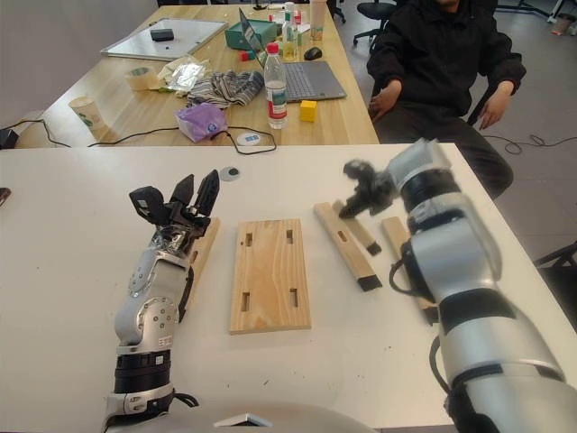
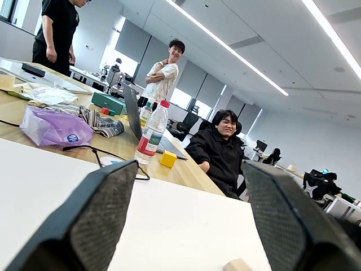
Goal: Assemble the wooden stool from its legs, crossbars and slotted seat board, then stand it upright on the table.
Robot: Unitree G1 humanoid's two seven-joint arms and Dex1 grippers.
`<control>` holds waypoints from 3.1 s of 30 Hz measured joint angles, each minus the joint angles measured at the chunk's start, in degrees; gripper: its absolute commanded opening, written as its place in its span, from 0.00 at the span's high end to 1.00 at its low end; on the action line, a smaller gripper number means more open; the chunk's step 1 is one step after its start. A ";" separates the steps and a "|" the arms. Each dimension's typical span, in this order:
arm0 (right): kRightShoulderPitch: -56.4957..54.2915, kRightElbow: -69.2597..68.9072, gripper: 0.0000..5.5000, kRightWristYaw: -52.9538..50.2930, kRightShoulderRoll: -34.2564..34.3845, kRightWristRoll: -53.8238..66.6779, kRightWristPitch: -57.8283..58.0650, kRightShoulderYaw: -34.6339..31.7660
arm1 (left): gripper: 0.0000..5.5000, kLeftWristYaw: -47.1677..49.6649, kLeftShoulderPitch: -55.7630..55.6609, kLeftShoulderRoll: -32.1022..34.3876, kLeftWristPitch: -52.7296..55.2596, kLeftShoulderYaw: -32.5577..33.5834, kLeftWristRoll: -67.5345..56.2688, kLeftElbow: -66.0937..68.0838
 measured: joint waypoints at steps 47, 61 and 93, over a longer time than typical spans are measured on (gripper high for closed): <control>58.21 -54.95 0.93 -47.38 23.12 34.87 -34.44 -36.11 | 0.39 -10.07 -16.34 17.06 12.83 3.34 -3.00 11.34; 54.66 -50.52 0.93 -49.02 19.39 37.54 -34.27 -37.38 | 0.39 -9.92 -16.33 16.44 12.82 3.34 -2.93 11.14; 54.46 -50.20 0.93 -47.07 16.32 39.58 -29.38 -35.56 | 0.39 -8.88 -15.72 14.73 12.62 3.37 -2.18 9.85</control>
